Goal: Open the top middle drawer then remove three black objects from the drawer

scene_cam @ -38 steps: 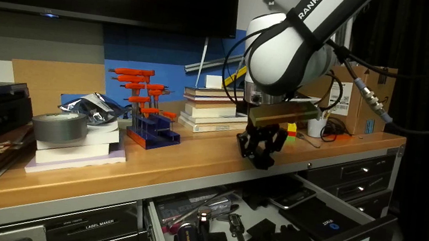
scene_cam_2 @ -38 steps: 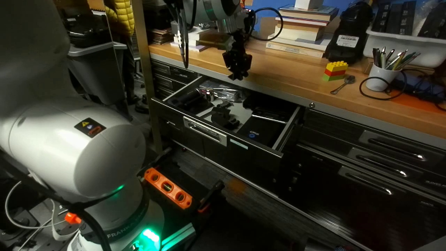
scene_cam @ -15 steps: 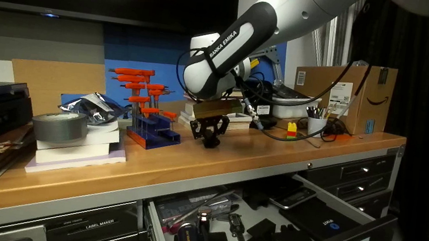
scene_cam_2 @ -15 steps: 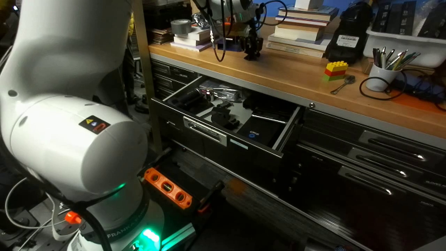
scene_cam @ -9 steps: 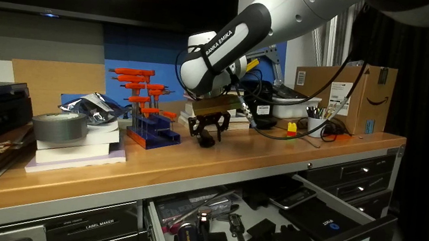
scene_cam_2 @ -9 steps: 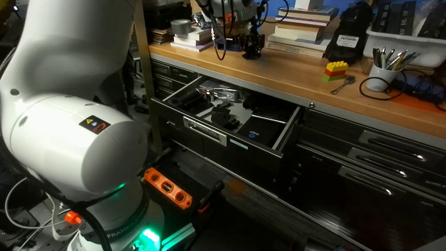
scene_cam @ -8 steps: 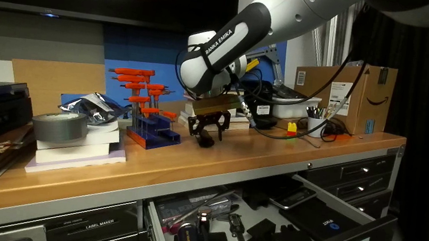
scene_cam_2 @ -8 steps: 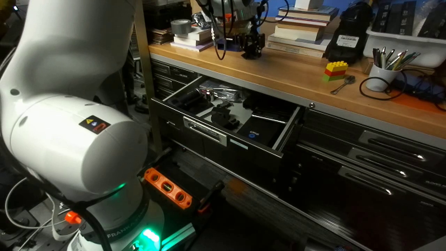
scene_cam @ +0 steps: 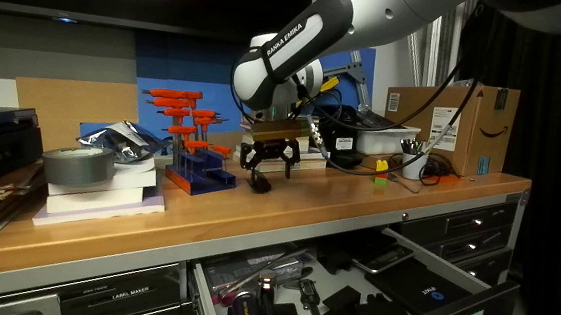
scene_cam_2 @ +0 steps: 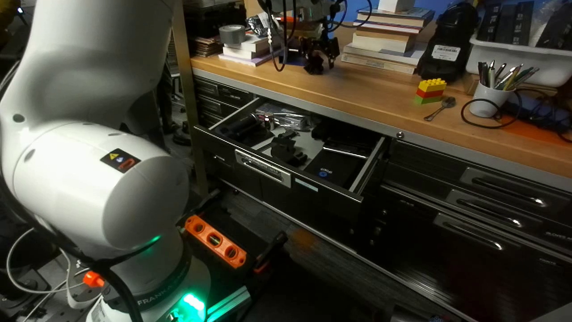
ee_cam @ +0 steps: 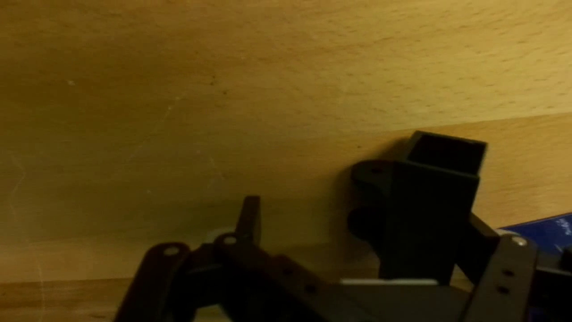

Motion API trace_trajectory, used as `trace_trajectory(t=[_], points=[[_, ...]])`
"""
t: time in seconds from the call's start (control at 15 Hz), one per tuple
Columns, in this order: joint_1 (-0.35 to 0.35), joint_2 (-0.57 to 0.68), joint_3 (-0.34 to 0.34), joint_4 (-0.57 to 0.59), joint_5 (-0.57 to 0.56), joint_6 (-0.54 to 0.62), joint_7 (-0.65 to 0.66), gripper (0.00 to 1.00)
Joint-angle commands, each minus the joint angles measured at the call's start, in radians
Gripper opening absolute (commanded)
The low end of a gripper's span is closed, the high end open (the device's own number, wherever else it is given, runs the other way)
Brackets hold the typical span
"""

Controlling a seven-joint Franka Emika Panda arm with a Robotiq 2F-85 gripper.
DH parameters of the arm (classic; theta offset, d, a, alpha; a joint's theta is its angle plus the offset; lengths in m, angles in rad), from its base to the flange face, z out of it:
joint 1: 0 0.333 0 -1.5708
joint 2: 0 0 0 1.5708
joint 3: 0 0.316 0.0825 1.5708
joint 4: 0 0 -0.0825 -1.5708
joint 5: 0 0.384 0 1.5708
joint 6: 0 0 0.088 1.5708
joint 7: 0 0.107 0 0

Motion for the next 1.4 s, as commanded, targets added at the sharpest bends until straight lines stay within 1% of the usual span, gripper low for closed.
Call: trace_trajectory(t=[0.0,0.27,0.4,0.67,0.8,1.07,1.33], points=[[-0.061,-0.037,0.062,0.006,0.127,-0.040,-0.131,1.00],[-0.105,-0.077,0.072,-0.009,0.217,-0.099,-0.188,1.00],[-0.119,-0.110,0.063,-0.033,0.228,-0.151,-0.200,1.00],[-0.148,-0.198,0.056,-0.129,0.236,-0.225,-0.221,1.00],[-0.157,-0.252,0.052,-0.207,0.231,-0.225,-0.222,1.00],[-0.172,-0.363,0.045,-0.401,0.223,-0.189,-0.228,1.00],[-0.166,-0.454,0.030,-0.608,0.175,-0.086,-0.203,1.00]])
